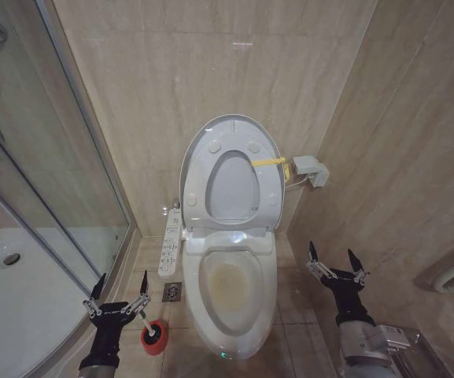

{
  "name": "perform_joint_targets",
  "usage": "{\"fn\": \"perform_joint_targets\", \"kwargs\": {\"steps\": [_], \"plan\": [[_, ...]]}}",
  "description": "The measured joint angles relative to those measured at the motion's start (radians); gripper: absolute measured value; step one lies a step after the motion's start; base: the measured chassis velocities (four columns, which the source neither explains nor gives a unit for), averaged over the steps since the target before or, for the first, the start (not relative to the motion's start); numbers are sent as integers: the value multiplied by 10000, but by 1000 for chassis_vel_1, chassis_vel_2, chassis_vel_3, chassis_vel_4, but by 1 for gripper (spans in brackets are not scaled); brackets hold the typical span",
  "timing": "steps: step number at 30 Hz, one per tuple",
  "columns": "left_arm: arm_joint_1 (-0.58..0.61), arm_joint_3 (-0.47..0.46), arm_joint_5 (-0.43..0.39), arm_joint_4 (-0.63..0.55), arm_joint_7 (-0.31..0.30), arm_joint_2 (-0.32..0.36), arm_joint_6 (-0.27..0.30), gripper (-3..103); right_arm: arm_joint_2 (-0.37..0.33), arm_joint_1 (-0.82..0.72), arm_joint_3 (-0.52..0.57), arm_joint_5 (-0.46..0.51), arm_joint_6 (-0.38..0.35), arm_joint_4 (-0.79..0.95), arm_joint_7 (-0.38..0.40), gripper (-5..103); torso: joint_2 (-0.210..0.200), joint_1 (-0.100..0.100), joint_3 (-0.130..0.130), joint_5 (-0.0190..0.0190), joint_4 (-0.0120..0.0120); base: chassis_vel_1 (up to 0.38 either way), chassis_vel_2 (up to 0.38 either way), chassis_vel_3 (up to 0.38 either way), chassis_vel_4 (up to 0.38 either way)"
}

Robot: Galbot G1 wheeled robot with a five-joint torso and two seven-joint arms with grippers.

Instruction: Open the toilet lid, clean the toilet bowl with a toilet brush, close the toilet lid, and flush.

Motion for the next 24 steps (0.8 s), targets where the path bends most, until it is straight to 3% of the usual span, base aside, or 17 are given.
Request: {"fn": "perform_joint_targets", "kwargs": {"steps": [24], "plan": [[-1,-1,-2,6,2,0,0,100,0,0,0,0,0,0,0,100,0,0,0,0,0,0,0,0,0]]}}
